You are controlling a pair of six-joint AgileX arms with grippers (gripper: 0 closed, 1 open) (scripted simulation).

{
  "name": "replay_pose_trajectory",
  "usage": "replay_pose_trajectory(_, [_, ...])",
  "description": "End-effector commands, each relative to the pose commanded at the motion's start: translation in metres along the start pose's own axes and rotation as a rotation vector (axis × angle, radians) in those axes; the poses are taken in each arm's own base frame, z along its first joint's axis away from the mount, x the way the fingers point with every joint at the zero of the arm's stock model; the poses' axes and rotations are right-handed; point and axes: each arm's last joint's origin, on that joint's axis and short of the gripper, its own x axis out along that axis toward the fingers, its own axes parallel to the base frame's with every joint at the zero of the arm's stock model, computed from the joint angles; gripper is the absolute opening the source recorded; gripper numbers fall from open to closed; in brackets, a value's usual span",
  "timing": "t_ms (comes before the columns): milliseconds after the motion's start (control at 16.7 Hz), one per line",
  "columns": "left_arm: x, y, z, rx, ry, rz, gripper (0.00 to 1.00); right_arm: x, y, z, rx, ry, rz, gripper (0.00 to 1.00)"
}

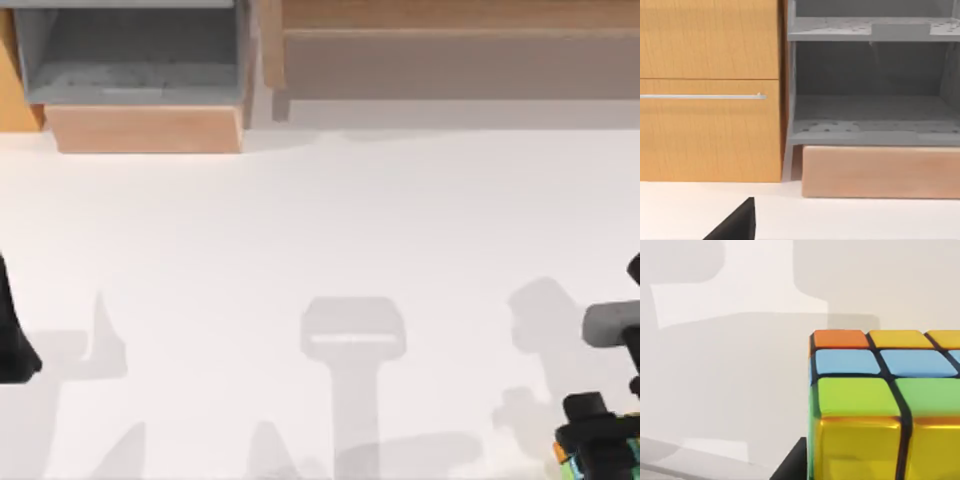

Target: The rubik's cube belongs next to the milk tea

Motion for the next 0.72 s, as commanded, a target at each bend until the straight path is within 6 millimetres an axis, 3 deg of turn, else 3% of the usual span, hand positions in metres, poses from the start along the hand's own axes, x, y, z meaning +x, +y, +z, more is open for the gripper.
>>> replay_pose_trajectory(240, [0.0,0.0,0.0,0.0,0.0,0.0,1.0,-0.006,-0.001,0.009,0.018,-0.066,-0.019,0.0])
replay_pose_trajectory(720, [0.0,0.0,0.0,0.0,0.0,0.0,1.0,-0.001,-0.031,0.004,0.155,-0.013,-0.119,0.0])
